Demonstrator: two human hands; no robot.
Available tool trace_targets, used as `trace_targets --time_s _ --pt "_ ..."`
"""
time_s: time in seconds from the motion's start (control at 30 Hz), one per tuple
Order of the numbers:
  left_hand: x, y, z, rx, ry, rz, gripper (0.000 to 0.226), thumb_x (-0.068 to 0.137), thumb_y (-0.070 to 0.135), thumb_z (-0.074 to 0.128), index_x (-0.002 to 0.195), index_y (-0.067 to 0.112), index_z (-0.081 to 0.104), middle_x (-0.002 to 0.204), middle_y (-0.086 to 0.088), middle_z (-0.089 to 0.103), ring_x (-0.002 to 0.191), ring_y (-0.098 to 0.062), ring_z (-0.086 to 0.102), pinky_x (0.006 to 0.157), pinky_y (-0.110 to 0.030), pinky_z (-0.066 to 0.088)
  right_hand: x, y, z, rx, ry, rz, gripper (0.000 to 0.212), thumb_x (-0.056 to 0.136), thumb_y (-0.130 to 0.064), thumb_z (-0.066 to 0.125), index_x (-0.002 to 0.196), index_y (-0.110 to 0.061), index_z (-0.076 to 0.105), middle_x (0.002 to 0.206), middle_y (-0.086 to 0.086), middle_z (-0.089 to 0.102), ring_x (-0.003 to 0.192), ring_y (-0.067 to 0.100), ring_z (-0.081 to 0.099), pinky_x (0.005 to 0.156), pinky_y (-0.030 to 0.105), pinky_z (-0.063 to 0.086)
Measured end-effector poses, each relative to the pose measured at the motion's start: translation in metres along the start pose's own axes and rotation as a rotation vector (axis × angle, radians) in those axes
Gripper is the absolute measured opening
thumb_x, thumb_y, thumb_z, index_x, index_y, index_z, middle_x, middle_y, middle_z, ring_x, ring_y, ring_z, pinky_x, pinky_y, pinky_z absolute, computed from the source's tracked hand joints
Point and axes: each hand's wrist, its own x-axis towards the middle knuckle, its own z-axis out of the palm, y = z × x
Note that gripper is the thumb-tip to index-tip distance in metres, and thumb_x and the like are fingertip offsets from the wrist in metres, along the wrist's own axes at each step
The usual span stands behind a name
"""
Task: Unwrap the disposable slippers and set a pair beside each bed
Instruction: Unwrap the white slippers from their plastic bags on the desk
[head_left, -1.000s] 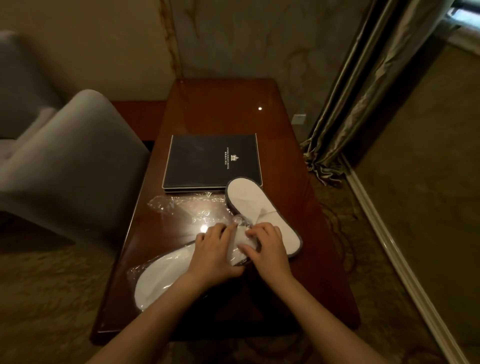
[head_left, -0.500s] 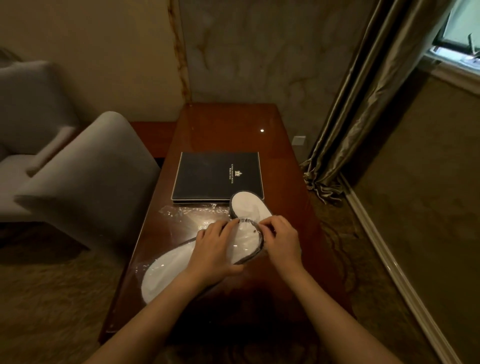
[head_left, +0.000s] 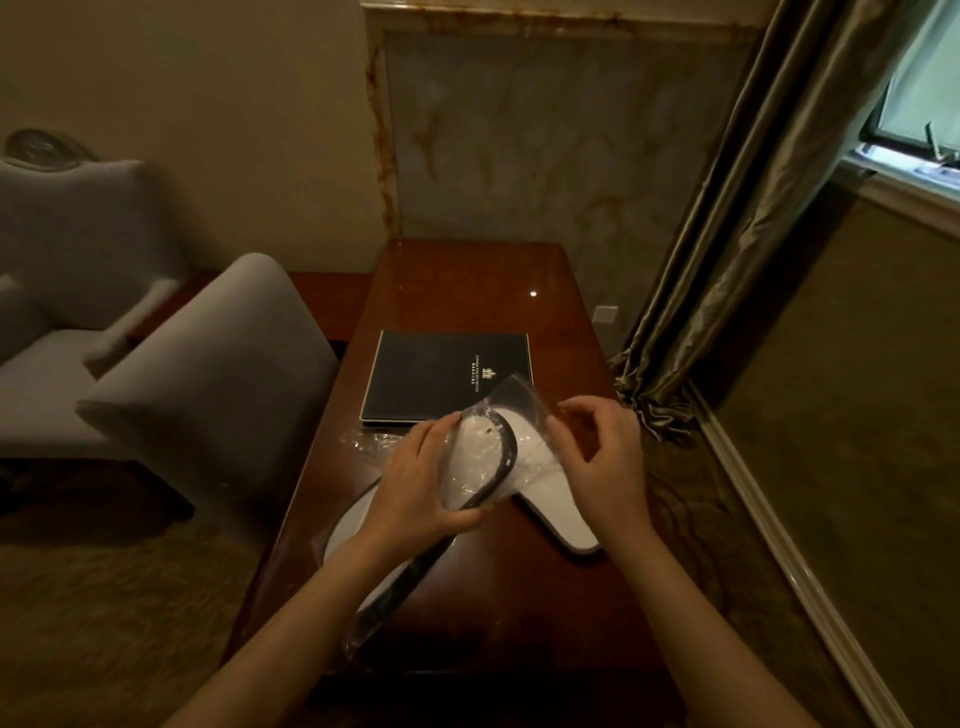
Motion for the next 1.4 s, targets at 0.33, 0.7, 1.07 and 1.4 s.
trace_targets --time_s 0.33,0.7,1.07,1.4 --pt "-0.001 0.008 -0.017 -0.022 -0.043 -0.035 0.112 0.051 0.075 0.061 0.142 0.025 0.021 0.14 0.006 0.033 0.118 -0.002 0.03 0.098 -0.025 0.03 -0.014 -0.02 -0.009 -0.134 -0.202 -0.346 0.011 0.076 -0.015 0.074 0.072 -0.015 0.064 0.07 -0.009 0.057 0.073 0.005 0.046 0.074 0.018 0.031" --pt "-0.009 0.009 -0.019 0.214 0.001 0.115 0.108 0.056 0.062 0.069 0.143 0.02 0.023 0.142 0.001 0.031 0.128 -0.014 0.032 0.103 -0.026 0.021 0.013 -0.023 -0.003 0.057 -0.573 0.081 0.015 0.087 -0.032 0.059 0.101 -0.03 0.053 0.086 -0.009 0.062 0.075 0.005 0.061 0.058 0.013 0.046" --pt "-0.009 -0.015 -0.035 0.254 -0.125 0.043 0.126 0.051 0.079 0.061 0.148 0.022 0.005 0.15 0.001 0.023 0.135 -0.016 0.026 0.111 -0.032 0.022 0.042 -0.033 -0.009 0.296 -0.395 0.18 0.005 0.085 -0.022 0.063 0.082 -0.026 0.063 0.084 -0.002 0.066 0.077 0.009 0.063 0.054 0.012 0.05" --pt "0.002 -0.014 -0.041 0.058 -0.08 0.034 0.048 0.091 0.042 0.049 0.134 0.019 0.044 0.121 0.001 0.054 0.109 -0.01 0.051 0.095 -0.027 0.044 0.043 -0.023 -0.012 0.13 -0.529 0.074 0.002 0.087 -0.029 0.06 0.087 -0.03 0.058 0.086 -0.008 0.061 0.078 0.006 0.06 0.053 0.012 0.048"
